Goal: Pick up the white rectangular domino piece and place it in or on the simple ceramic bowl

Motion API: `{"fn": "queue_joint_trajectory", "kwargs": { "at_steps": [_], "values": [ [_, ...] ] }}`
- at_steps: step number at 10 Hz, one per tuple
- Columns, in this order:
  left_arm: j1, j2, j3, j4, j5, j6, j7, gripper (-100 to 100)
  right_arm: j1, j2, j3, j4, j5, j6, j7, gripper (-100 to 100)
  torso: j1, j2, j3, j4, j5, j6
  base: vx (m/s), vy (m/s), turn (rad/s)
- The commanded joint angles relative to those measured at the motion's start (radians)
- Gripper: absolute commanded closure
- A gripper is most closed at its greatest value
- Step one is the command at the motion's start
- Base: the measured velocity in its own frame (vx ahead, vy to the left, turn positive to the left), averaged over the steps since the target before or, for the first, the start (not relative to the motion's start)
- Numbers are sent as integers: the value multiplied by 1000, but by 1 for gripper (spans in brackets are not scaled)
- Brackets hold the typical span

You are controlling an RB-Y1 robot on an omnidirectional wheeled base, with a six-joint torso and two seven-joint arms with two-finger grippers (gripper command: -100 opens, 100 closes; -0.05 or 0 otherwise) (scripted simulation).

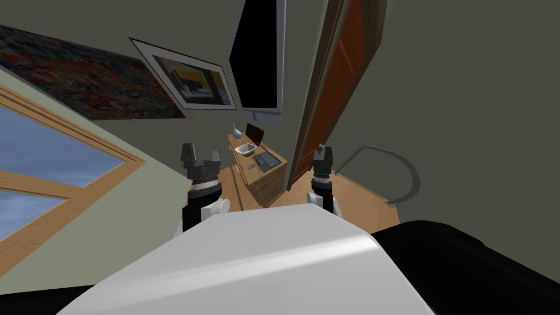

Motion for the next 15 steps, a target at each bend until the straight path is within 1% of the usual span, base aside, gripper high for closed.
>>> {"fn": "queue_joint_trajectory", "kwargs": {
  "at_steps": [1, 4, 5, 7, 8, 9, 10, 11, 12, 13, 14, 15],
  "values": [
    [-19, 41, 4, 23, 10, 41, 18, -100, 0, 0, 0, 0, 0, 0, 0, 0, 0, 0, 0, 0, 0, 0, -7, 5, -105],
    [-66, 104, 16, 76, 33, 122, 60, -100, 0, 0, 0, 0, 0, 0, 0, 0, 2, 1, 1, 0, 0, 0, -25, 24, -106],
    [-66, 104, 16, 76, 33, 136, 60, -100, 0, 0, 0, 0, 0, 0, 0, 0, 2, 1, 1, 0, 0, 0, -14, 11, -60],
    [-111, 154, 26, 124, 54, 205, 99, -100, 0, 0, 0, 0, 0, 0, 0, 0, 1, 1, 0, 0, 0, 0, -24, 14, -107],
    [-111, 154, 26, 124, 54, 223, 99, -100, 0, 0, 0, 0, 0, 0, 0, 0, 1, 1, 1, 0, 0, 0, -21, 12, -104],
    [-136, 180, 33, 151, 66, 266, 121, -100, 0, 0, 0, 0, 0, 0, 0, 0, 1, 1, 1, 0, 0, 0, -25, 9, -125],
    [-163, 209, 39, 177, 78, 296, 145, -100, 0, 0, 0, 0, 0, 0, 0, 0, 1, 1, 1, 0, 0, 0, -30, 10, -212],
    [-163, 209, 39, 180, 78, 326, 145, -100, 0, 0, 0, 0, 0, 0, 0, 0, 1, 1, 1, 0, 0, 1, -15, 8, -83],
    [-192, 238, 46, 211, 92, 358, 170, -100, 0, 0, 0, 0, 0, 0, 0, 0, 1, 1, 0, 0, 0, 0, -20, 6, -125],
    [-192, 238, 46, 211, 92, 381, 170, -100, 0, 0, 0, 0, 0, 0, 0, 0, 1, 1, 0, 0, 0, 0, -21, 8, -56],
    [-222, 268, 54, 242, 106, 407, 196, -100, 0, 0, 0, 0, 0, 0, 0, 0, 1, 1, 1, 0, 0, 0, -28, 11, -121],
    [-222, 268, 54, 242, 106, 436, 196, -100, 0, 0, 0, 0, 0, 0, 0, 0, 1, 1, 1, 0, 0, 0, -26, 11, -81]
  ]
}}
